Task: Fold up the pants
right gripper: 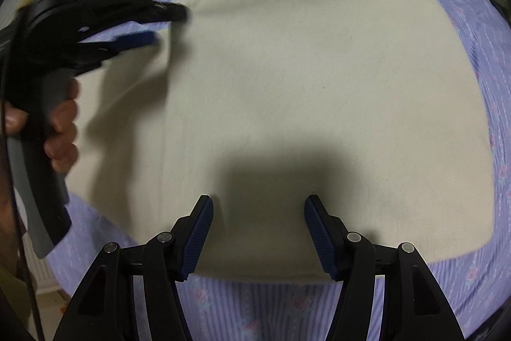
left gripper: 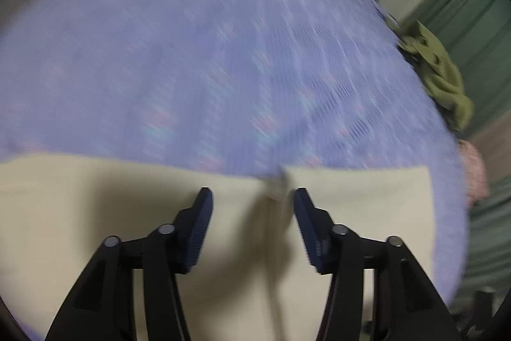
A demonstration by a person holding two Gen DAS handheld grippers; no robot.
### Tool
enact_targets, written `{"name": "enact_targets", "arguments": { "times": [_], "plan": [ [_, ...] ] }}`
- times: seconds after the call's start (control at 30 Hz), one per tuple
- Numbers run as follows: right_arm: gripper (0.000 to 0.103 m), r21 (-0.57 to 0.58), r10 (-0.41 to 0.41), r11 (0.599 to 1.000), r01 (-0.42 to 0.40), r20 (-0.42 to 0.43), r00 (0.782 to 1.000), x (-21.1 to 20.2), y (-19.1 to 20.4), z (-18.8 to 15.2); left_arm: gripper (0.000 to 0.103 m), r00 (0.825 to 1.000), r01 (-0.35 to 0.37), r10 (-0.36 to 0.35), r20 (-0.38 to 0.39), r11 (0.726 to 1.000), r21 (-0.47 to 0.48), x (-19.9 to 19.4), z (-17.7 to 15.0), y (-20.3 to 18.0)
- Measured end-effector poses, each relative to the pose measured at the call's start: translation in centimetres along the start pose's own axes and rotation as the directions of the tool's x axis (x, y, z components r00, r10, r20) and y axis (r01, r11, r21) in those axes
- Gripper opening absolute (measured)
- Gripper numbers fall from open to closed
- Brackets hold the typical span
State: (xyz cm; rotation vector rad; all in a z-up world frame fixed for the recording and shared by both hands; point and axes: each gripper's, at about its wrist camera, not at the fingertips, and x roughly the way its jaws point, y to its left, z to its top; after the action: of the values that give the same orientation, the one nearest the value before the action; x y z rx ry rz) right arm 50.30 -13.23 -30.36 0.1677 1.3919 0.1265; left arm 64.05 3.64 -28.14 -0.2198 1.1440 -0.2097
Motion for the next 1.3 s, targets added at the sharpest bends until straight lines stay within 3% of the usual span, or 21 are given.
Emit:
{"name": "enact_targets", "arguments": {
  "times": [0.13,0.27,0.37,0.47,0.57,0.67,0.83,0.97,1.03,1.23,1.3],
  "plan": [
    [0.061,0.009,0.024,1.000,-0.025,0.087,0.996,-3.1,1.8,0.6,0.067,0.992,-0.046,0.043,0.120,0.999,0.020,-6.8,-1.5,3.2],
    [0.061,-0.009,0.051,0.999,-0.050,0.147,0.988,-5.2,4.6,1.8,0.078,0.977,-0.068,0.090,0.194,0.991,-0.114,-13.0,-5.2,9.5],
    [0.062,-0.076,0.063,0.996,-0.051,0.168,0.984,-5.5,8.2,2.7,0.083,0.973,-0.084,0.132,0.190,0.967,-0.240,-14.9,-8.3,13.7],
    [0.070,-0.138,0.074,0.989,-0.051,0.166,0.983,-4.9,12.1,3.7,0.084,0.976,-0.110,0.167,0.139,0.932,-0.345,-15.4,-11.5,18.2],
    [0.070,-0.203,0.088,0.978,-0.054,0.161,0.983,-3.9,15.5,4.1,0.084,0.984,-0.083,0.142,0.108,0.900,-0.427,-14.9,-13.7,22.1],
    [0.070,-0.276,0.101,0.959,-0.060,0.135,0.986,-2.2,19.1,4.3,0.083,0.988,-0.004,0.082,0.129,0.858,-0.514,-13.8,-15.2,24.6],
    [0.070,-0.364,0.105,0.929,-0.066,0.089,0.990,-0.7,23.1,4.2,0.083,0.981,0.147,-0.025,0.195,0.753,-0.641,-10.9,-16.2,27.7],
    [0.070,-0.360,0.104,0.930,-0.075,0.064,0.992,0.1,23.5,4.5,0.083,0.977,0.194,-0.060,0.206,0.659,-0.727,-8.0,-16.4,29.8],
    [0.070,-0.347,0.093,0.935,-0.071,0.047,0.995,0.4,23.2,4.4,0.083,0.978,0.198,-0.071,0.198,0.633,-0.748,-6.6,-16.4,30.4],
    [0.070,-0.332,0.055,0.942,-0.043,0.027,0.998,1.3,22.3,4.2,0.081,0.966,0.252,-0.115,0.233,0.640,-0.726,-4.6,-14.1,30.3],
    [0.070,-0.325,0.053,0.945,-0.044,0.020,0.998,1.3,21.8,4.1,0.055,0.966,0.238,-0.092,0.240,0.675,-0.698,-5.6,-13.7,29.7]
  ]
}}
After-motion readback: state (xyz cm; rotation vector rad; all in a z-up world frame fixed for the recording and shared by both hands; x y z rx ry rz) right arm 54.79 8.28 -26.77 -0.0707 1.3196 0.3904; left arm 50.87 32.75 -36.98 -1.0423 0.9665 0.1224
